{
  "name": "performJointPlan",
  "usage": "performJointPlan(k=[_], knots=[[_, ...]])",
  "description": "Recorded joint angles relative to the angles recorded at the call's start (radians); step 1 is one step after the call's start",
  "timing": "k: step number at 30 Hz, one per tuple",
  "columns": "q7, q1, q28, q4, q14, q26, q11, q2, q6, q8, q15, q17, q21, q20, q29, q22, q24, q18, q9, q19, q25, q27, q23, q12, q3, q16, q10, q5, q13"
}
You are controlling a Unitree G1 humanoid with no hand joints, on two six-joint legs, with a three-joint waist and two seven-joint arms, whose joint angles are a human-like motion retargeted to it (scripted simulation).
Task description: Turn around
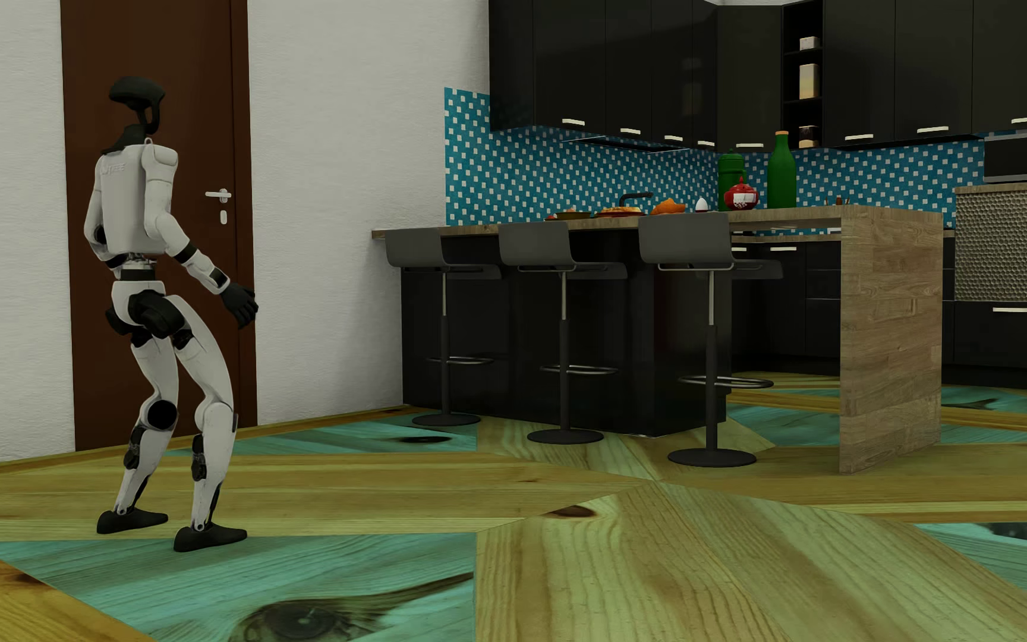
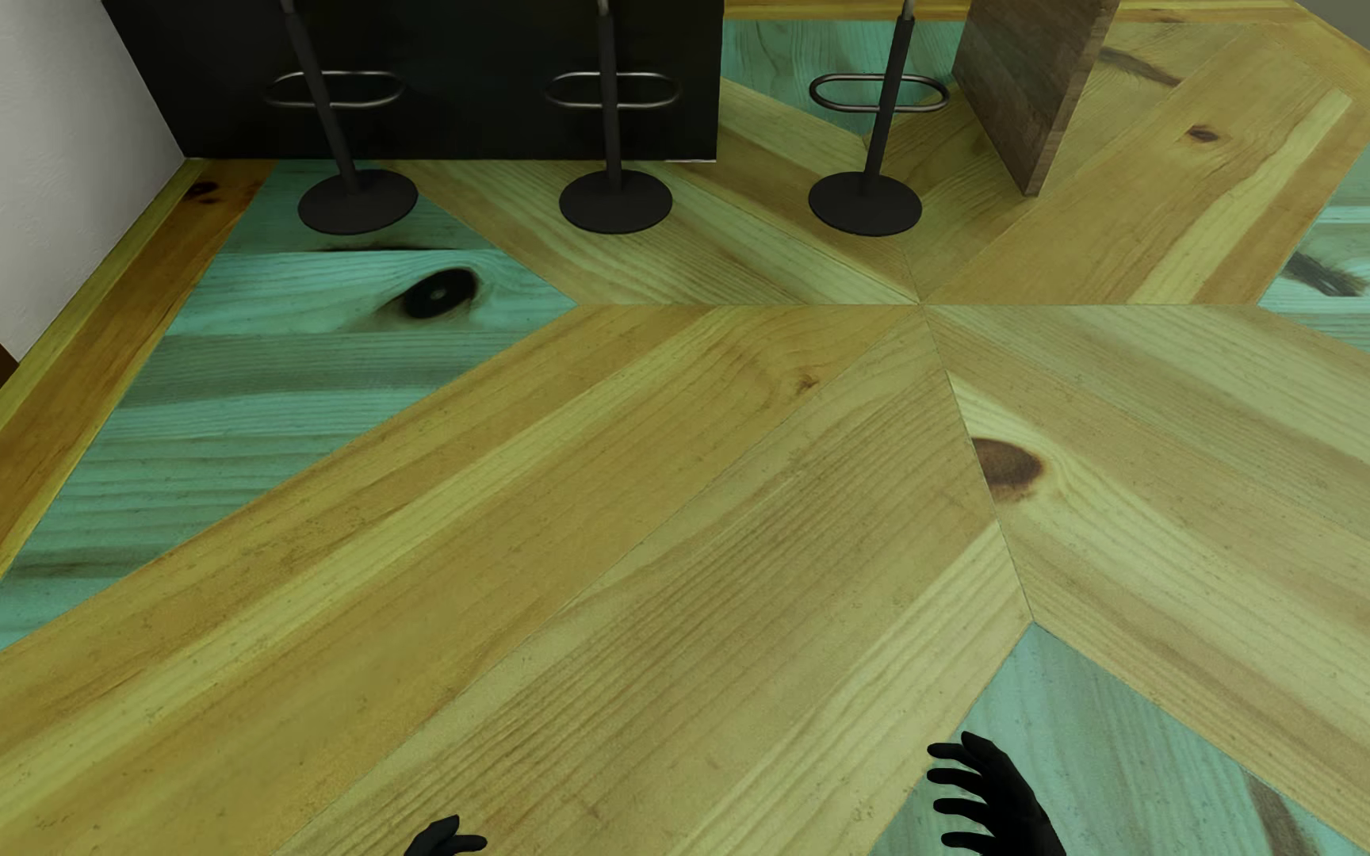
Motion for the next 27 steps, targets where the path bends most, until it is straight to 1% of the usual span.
performJointPlan(k=[1, 2, 3, 5, 6, 8, 9, 10, 11, 12, 14, 15, 16, 17, 19, 21, 22, 23, 24, 26, 27], knots=[[-0.002, -0.006, 0.012, -0.002, -0.004, 0.008, 0.012, -0.006, -0.004, -0.001, -0.006, -0.002, 0.007, -0.001, -0.003, 0.004, 0.0, 0.0, -0.002, 0.0, 0.006, -0.002, 0.008, -0.019, 0.004, -0.002, 0.011, -0.002, 0.003], [-0.005, -0.012, 0.022, 0.002, -0.009, 0.009, 0.015, -0.008, 0.0, -0.003, -0.006, -0.017, 0.015, 0.0, -0.003, -0.004, -0.008, -0.001, -0.002, 0.0, 0.008, 0.006, 0.011, -0.023, -0.01, -0.006, 0.022, 0.002, -0.008], [0.002, -0.01, 0.029, 0.009, -0.011, 0.002, 0.009, -0.007, 0.005, 0.004, -0.001, -0.022, 0.006, -0.006, -0.002, 0.007, -0.021, -0.001, 0.0, 0.0, 0.006, 0.017, 0.004, -0.033, -0.019, -0.005, 0.022, 0.01, -0.012], [0.006, 0.001, 0.022, 0.007, -0.006, -0.016, 0.0, 0.001, 0.006, 0.006, 0.002, 0.001, -0.001, -0.017, -0.006, 0.003, -0.034, 0.0, 0.004, 0.001, -0.004, 0.029, 0.018, -0.06, -0.011, 0.001, 0.008, 0.008, 0.01], [0.009, 0.001, 0.018, 0.005, -0.008, -0.025, -0.001, 0.0, 0.013, 0.009, 0.001, 0.004, 0.011, -0.013, -0.003, -0.001, -0.04, 0.003, 0.005, 0.003, -0.008, 0.052, 0.003, -0.048, -0.018, -0.007, 0.009, 0.007, 0.004], [0.004, 0.002, 0.024, -0.001, 0.001, -0.024, -0.026, 0.008, 0.027, 0.003, 0.009, -0.002, 0.001, -0.015, 0.006, 0.005, -0.045, 0.007, 0.004, 0.007, -0.007, 0.053, 0.017, -0.039, 0.008, -0.008, -0.011, -0.001, 0.008], [0.0, -0.002, 0.028, -0.006, 0.007, -0.015, -0.033, 0.007, 0.029, -0.002, 0.012, 0.0, 0.007, 0.005, 0.004, -0.01, -0.039, 0.009, 0.011, 0.008, -0.005, 0.051, 0.01, -0.036, 0.018, -0.011, -0.018, -0.007, -0.011], [0.001, -0.009, 0.034, -0.008, 0.004, -0.015, -0.023, -0.002, 0.031, 0.001, 0.008, -0.001, 0.006, -0.003, 0.004, -0.005, -0.028, 0.01, 0.018, 0.009, -0.006, 0.04, 0.002, -0.02, 0.025, -0.007, -0.012, -0.008, -0.033], [0.001, -0.01, 0.042, -0.01, -0.001, -0.014, -0.013, -0.004, 0.032, 0.002, 0.001, -0.003, 0.003, -0.017, 0.003, 0.014, -0.018, 0.01, 0.029, 0.01, -0.007, 0.016, 0.007, -0.015, 0.023, -0.01, -0.004, -0.01, -0.047], [0.003, -0.013, 0.048, -0.011, -0.003, -0.007, -0.007, -0.009, 0.031, 0.004, -0.002, -0.003, 0.009, -0.022, 0.0, 0.008, -0.013, 0.011, 0.036, 0.01, -0.009, -0.004, 0.005, -0.019, 0.017, -0.015, -0.002, -0.011, -0.046], [0.004, -0.011, 0.038, -0.01, -0.01, -0.017, 0.007, -0.012, 0.025, 0.005, -0.013, -0.021, 0.01, -0.011, -0.002, -0.01, -0.02, 0.009, 0.046, 0.008, -0.017, -0.028, 0.01, -0.026, 0.012, 0.005, 0.003, -0.01, -0.006], [0.003, -0.014, 0.028, -0.009, -0.012, -0.022, 0.005, -0.014, 0.027, 0.004, -0.013, -0.017, -0.002, -0.003, -0.007, -0.008, -0.031, 0.009, 0.048, 0.009, -0.017, -0.023, 0.02, -0.045, 0.017, 0.0, 0.005, -0.009, 0.005], [0.004, -0.009, 0.021, -0.006, -0.015, -0.023, -0.001, -0.005, 0.034, 0.004, -0.01, -0.014, -0.002, -0.023, -0.013, -0.008, -0.044, 0.01, 0.059, 0.01, -0.01, -0.001, 0.018, -0.058, 0.008, 0.006, 0.008, -0.006, -0.007], [0.006, -0.002, 0.023, -0.011, -0.013, -0.027, 0.001, -0.001, 0.031, 0.007, -0.012, -0.007, -0.004, -0.024, -0.021, 0.003, -0.054, 0.012, 0.061, 0.012, 0.002, 0.022, -0.003, -0.063, -0.002, 0.006, 0.003, -0.011, -0.004], [0.004, -0.001, 0.05, -0.008, -0.017, -0.032, 0.0, 0.004, 0.032, 0.005, -0.011, -0.001, 0.007, -0.021, -0.038, -0.016, -0.058, 0.013, 0.062, 0.013, 0.025, 0.045, -0.004, -0.06, -0.009, -0.003, 0.012, -0.007, -0.004], [0.008, -0.003, 0.066, -0.012, -0.013, -0.033, 0.0, 0.001, 0.025, 0.009, -0.008, 0.009, 0.009, -0.019, -0.053, -0.003, -0.049, 0.015, 0.051, 0.015, 0.036, 0.043, -0.005, -0.075, 0.003, 0.008, 0.009, -0.012, 0.01], [0.006, -0.006, 0.068, -0.017, -0.009, -0.029, 0.0, -0.002, 0.019, 0.01, -0.008, 0.012, 0.014, -0.013, -0.053, -0.005, -0.04, 0.016, 0.039, 0.016, 0.039, 0.041, 0.003, -0.054, 0.001, 0.006, 0.006, -0.015, 0.003], [0.0, -0.003, 0.066, -0.01, -0.011, -0.021, -0.009, 0.01, 0.024, 0.007, -0.004, 0.003, 0.02, -0.014, -0.051, 0.011, -0.03, 0.015, 0.035, 0.014, 0.036, 0.035, 0.013, -0.045, 0.011, -0.005, 0.011, -0.006, -0.005], [0.002, 0.002, 0.062, -0.012, -0.008, -0.004, -0.01, 0.014, 0.021, 0.008, -0.001, -0.001, 0.024, -0.02, -0.05, 0.005, -0.021, 0.015, 0.036, 0.015, 0.03, 0.03, 0.011, -0.048, 0.023, -0.018, 0.008, -0.008, -0.016], [0.002, -0.005, 0.027, -0.01, 0.003, -0.001, -0.031, 0.012, 0.018, 0.007, 0.015, 0.002, 0.005, 0.007, -0.042, -0.002, -0.014, 0.016, 0.016, 0.016, 0.016, 0.01, 0.007, -0.015, 0.016, 0.004, -0.002, -0.006, -0.025], [0.0, -0.011, 0.012, -0.013, 0.005, -0.002, -0.037, 0.01, 0.019, 0.007, 0.019, -0.017, 0.003, -0.006, -0.036, -0.012, -0.019, 0.019, 0.008, 0.018, 0.01, -0.002, 0.008, -0.019, 0.021, 0.016, -0.002, -0.009, -0.006]])
